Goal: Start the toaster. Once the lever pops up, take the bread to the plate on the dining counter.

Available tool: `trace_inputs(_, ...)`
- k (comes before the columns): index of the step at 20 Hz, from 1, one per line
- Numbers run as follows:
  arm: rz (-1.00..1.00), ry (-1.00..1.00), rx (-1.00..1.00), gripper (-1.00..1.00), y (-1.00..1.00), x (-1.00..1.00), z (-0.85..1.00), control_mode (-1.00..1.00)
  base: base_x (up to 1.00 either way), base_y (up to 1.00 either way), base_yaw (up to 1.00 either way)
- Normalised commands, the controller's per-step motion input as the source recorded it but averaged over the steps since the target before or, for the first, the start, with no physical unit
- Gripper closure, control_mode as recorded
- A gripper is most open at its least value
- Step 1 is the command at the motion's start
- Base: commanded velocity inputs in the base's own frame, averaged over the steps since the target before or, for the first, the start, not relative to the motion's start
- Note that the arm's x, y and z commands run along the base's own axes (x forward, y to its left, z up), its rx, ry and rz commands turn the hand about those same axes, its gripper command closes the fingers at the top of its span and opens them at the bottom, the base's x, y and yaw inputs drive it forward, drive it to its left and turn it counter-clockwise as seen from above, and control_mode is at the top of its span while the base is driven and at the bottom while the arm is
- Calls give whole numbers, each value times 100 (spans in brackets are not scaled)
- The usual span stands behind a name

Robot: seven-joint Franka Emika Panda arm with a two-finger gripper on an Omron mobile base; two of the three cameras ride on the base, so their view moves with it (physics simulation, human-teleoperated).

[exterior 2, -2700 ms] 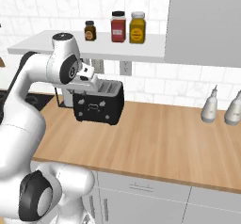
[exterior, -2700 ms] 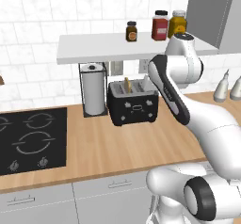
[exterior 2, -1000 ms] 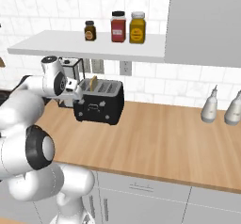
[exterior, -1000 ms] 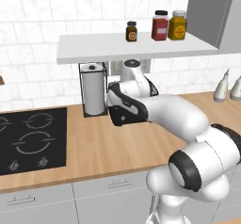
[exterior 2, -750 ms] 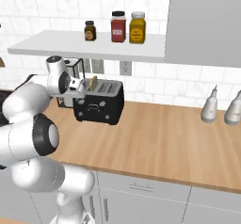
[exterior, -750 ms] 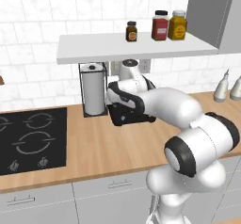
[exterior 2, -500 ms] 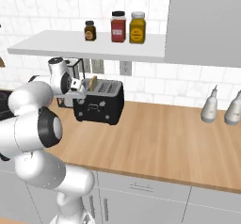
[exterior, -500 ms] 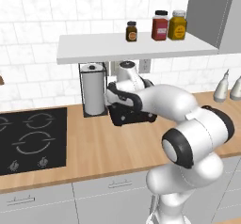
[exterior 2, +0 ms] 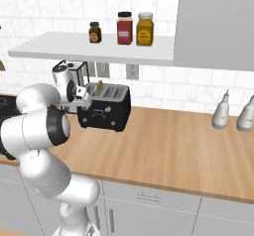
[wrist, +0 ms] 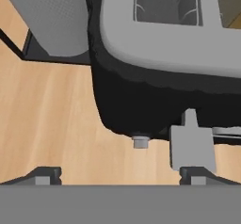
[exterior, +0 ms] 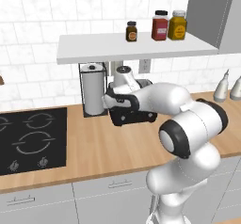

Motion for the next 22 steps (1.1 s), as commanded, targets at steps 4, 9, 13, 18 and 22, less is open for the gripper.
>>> trace_inputs(4,0,-7,-1,-100,0,9,-13,-100,0,0,0)
trace_inputs(9,0,-8,0,-100,0,10,-4,-100,0,0,0)
trace_inputs(13,0,-5,0,-100,0,1,-28,-100,0,0,0)
trace_inputs(18,0,-3,0,-100,0,0,-50,-100,0,0,0)
trace_inputs(22,0,-5,0,-100,0,-4,-64,-100,0,0,0)
